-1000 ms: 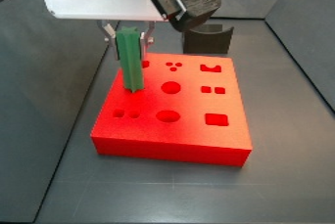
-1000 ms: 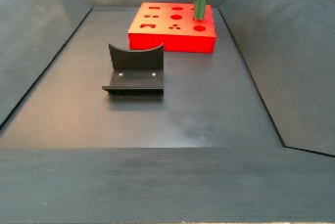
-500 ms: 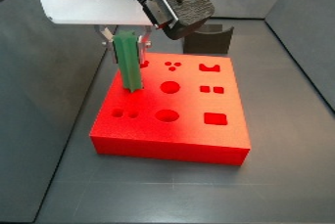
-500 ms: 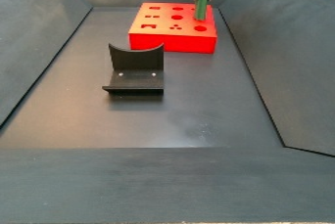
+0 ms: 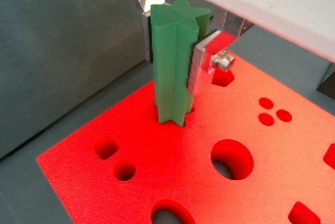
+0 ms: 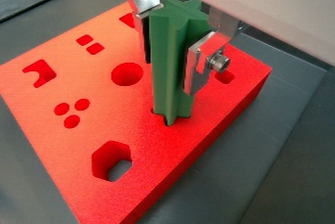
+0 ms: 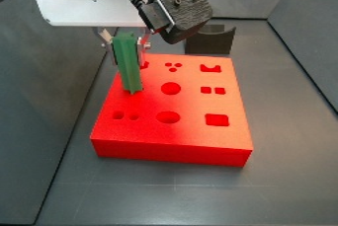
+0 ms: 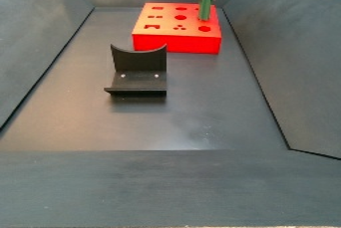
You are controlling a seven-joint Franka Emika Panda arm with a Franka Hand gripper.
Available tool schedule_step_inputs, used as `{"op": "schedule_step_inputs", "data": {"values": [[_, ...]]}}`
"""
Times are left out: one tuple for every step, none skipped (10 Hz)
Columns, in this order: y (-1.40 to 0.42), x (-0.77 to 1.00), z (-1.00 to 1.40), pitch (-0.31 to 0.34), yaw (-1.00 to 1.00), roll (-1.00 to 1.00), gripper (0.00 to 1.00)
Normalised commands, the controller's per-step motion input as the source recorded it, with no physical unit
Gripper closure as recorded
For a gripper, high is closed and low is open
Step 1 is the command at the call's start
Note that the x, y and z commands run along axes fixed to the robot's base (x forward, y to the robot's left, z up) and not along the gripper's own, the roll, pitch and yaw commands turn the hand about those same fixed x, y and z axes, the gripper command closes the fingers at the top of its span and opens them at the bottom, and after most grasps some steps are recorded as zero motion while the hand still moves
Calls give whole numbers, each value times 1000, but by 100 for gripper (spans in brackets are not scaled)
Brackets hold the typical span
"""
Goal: Pick up the star object. Move up. Move to above the board. Insert the star object.
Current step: Insert the star object.
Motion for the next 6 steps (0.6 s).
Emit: {"op": "schedule_step_inputs", "data": {"values": [[-66, 0, -1000, 0, -23, 10, 100], [-37, 14, -1000, 0, -14, 13, 100], [-26, 69, 0, 61, 0, 20, 100], [0, 0, 0, 0, 0, -6, 100], [23, 0, -9, 0, 0, 0, 100], [34, 0, 0, 6, 0, 0, 100]]}}
